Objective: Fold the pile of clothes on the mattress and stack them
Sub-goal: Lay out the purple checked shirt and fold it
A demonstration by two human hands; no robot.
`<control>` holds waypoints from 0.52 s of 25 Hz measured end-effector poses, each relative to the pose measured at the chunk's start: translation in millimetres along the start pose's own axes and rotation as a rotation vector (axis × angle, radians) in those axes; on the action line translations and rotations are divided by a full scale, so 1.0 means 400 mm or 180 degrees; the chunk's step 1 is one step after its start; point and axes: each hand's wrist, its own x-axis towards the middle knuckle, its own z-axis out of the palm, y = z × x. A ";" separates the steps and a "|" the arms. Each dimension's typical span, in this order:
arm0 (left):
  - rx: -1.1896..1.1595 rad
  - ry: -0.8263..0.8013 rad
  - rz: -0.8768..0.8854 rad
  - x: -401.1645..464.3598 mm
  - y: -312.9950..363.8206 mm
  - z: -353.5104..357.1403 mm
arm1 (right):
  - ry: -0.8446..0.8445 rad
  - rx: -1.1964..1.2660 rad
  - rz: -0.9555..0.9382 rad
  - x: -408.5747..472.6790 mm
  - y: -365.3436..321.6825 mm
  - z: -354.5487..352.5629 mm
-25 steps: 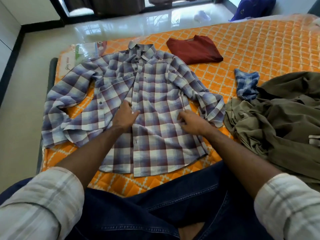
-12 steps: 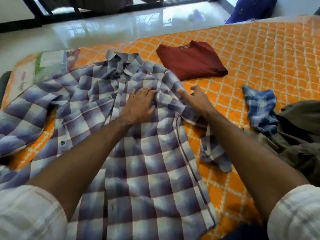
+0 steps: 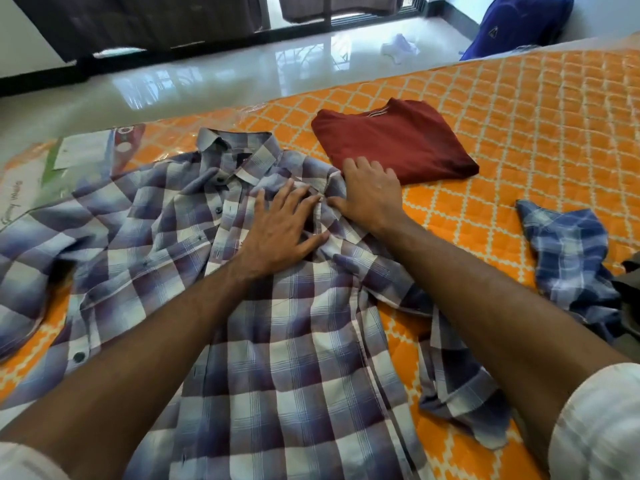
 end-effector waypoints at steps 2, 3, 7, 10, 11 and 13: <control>-0.0042 -0.0042 0.0050 -0.004 -0.003 0.013 | 0.0194 -0.0445 -0.0230 0.019 -0.014 -0.001; -0.0080 -0.0069 0.0053 -0.005 -0.004 0.019 | 0.0204 -0.0441 -0.0363 0.028 -0.014 -0.006; -0.0031 0.0160 0.0132 0.002 -0.004 0.023 | 0.0249 0.0047 -0.0326 0.089 0.030 -0.069; -0.0062 0.0226 0.0143 0.009 0.002 0.017 | -0.0133 0.0664 0.0836 0.130 0.088 -0.085; -0.0124 0.0059 0.0104 0.011 0.003 0.019 | -0.0317 0.0705 0.1041 0.136 0.095 -0.072; -0.0136 -0.0348 0.0013 0.017 0.000 0.028 | -0.0457 0.0747 0.1189 0.134 0.082 -0.058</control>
